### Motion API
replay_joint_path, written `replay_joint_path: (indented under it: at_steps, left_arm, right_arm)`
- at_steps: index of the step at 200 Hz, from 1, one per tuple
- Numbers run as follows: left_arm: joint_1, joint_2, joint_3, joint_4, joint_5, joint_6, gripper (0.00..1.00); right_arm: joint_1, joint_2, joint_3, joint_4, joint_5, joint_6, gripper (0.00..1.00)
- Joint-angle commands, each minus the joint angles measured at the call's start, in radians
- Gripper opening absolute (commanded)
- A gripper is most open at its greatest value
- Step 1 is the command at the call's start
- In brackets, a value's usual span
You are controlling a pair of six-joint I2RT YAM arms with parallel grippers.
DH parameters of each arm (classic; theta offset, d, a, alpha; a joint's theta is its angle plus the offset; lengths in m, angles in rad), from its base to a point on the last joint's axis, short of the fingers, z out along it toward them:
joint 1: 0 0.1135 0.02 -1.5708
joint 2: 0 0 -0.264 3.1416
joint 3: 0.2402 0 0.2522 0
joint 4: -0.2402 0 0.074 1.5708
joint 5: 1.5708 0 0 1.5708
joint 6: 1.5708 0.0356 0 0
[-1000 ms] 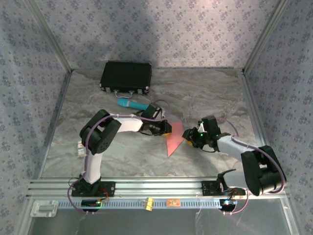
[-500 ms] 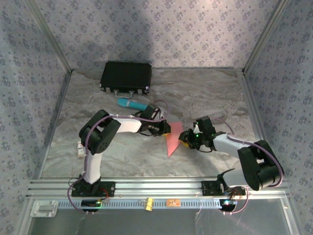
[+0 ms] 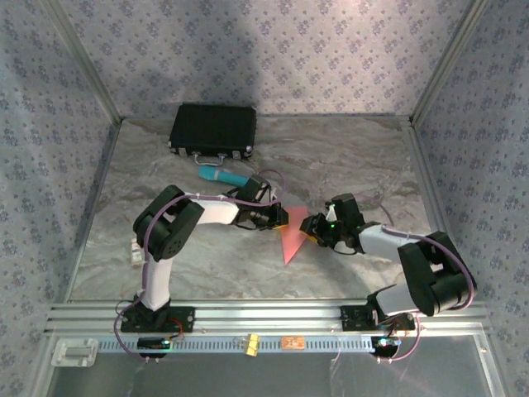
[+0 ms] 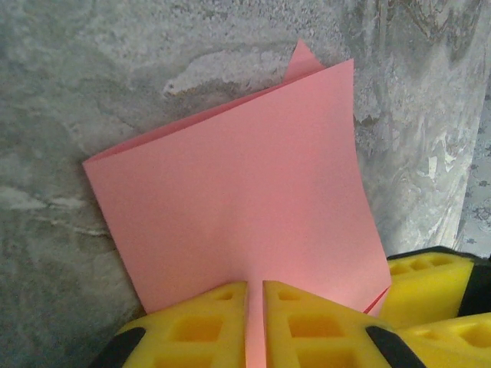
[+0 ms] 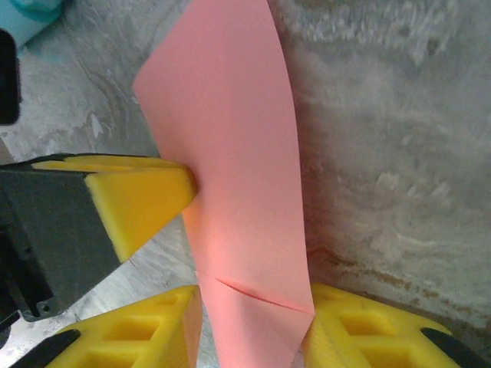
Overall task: Fold a paper plane with a square sheet of paper (pick it up from the middle)
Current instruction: Fold the wing for the fifth time at the center of the table.
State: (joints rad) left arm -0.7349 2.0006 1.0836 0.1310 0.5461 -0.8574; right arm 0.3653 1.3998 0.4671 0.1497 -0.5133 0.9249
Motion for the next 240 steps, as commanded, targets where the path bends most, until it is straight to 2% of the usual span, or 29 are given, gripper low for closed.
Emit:
replay_joint_path:
  at_steps: [1, 43, 126, 148, 200, 217, 240]
  left_arm:
    - [0.006, -0.013, -0.024, -0.090, -0.011, 0.017, 0.14]
    - [0.005, -0.013, -0.022, -0.088, -0.011, 0.015, 0.14]
    - [0.005, -0.021, -0.023, -0.087, -0.012, 0.015, 0.14]
    - [0.006, -0.023, -0.023, -0.086, -0.011, 0.014, 0.14]
    - [0.005, -0.039, 0.016, -0.090, -0.010, 0.009, 0.17]
    - [0.005, -0.072, 0.026, -0.100, -0.029, 0.007, 0.23]
    - [0.005, -0.119, 0.029, -0.126, -0.058, 0.002, 0.28]
  right_arm:
    - [-0.024, 0.014, 0.037, 0.030, -0.055, -0.084, 0.40]
    - [-0.060, 0.042, 0.041, 0.088, -0.140, -0.126, 0.41]
    - [-0.089, 0.135, 0.077, 0.082, -0.191, -0.187, 0.38]
    - [-0.097, 0.142, 0.081, 0.069, -0.194, -0.204, 0.34]
    - [-0.085, 0.163, 0.086, 0.044, -0.141, -0.208, 0.10]
    - [-0.083, 0.140, 0.059, 0.076, -0.109, -0.146, 0.06]
    - [-0.069, 0.090, 0.007, 0.121, -0.011, 0.022, 0.04]
